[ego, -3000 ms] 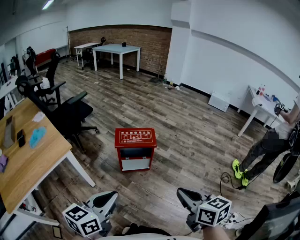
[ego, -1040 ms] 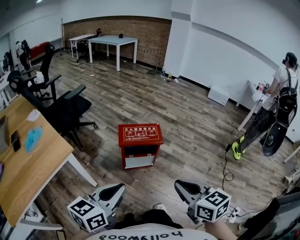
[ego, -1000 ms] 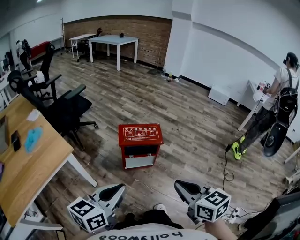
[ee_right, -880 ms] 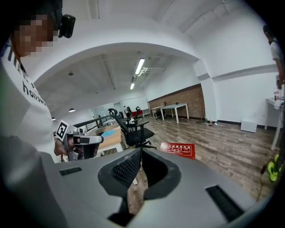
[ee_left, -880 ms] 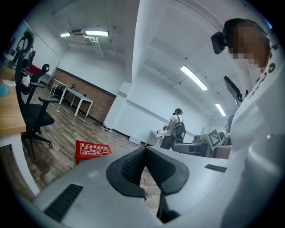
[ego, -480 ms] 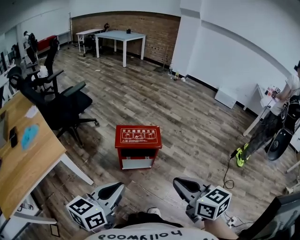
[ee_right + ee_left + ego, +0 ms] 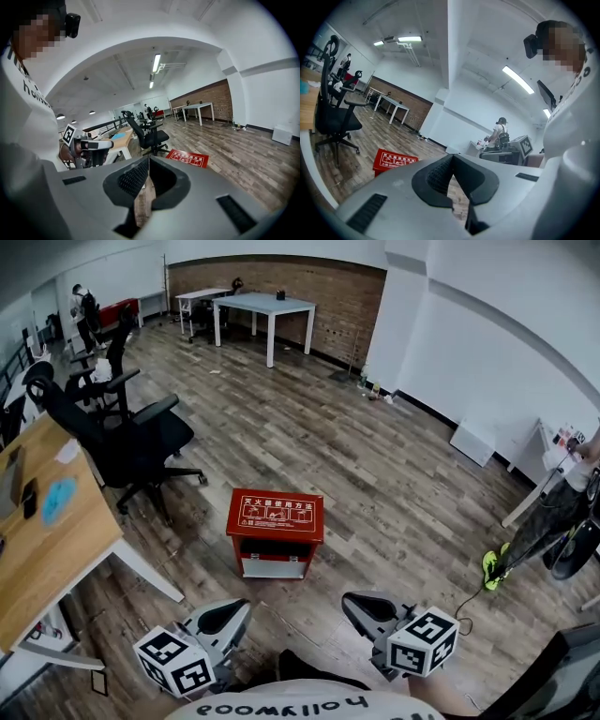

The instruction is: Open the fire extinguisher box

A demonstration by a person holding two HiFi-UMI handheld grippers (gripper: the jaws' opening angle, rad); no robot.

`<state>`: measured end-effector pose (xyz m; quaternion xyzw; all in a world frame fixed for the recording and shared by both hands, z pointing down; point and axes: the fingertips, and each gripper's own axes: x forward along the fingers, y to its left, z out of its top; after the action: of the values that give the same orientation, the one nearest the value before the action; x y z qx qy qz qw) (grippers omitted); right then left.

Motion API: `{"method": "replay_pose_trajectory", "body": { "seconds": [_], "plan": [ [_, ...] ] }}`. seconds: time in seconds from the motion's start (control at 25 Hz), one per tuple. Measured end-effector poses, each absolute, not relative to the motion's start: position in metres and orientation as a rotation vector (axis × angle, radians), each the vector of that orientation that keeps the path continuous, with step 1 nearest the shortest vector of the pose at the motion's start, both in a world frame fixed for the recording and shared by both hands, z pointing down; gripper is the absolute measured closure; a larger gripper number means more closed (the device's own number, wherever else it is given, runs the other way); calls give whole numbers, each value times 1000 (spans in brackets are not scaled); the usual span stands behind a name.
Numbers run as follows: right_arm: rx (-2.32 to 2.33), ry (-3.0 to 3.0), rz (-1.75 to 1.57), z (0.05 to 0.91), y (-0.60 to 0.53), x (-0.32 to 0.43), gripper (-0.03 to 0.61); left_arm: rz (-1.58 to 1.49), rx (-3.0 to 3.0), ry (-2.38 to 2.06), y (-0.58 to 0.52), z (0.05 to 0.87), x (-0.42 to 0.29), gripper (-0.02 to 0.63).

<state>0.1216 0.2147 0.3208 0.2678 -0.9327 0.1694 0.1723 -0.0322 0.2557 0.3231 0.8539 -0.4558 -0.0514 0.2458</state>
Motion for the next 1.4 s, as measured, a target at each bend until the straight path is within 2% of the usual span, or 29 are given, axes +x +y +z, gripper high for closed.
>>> {"method": "replay_pose_trajectory", "body": {
  "seconds": [0.52,1.4],
  "plan": [
    [718,-2679,576,334,167,170,568,-109,2305,-1320,228,332,11,607],
    [589,-2706,624,347,157,142,568,-67,2226,-1378,216,344,-8,607]
  ]
}}
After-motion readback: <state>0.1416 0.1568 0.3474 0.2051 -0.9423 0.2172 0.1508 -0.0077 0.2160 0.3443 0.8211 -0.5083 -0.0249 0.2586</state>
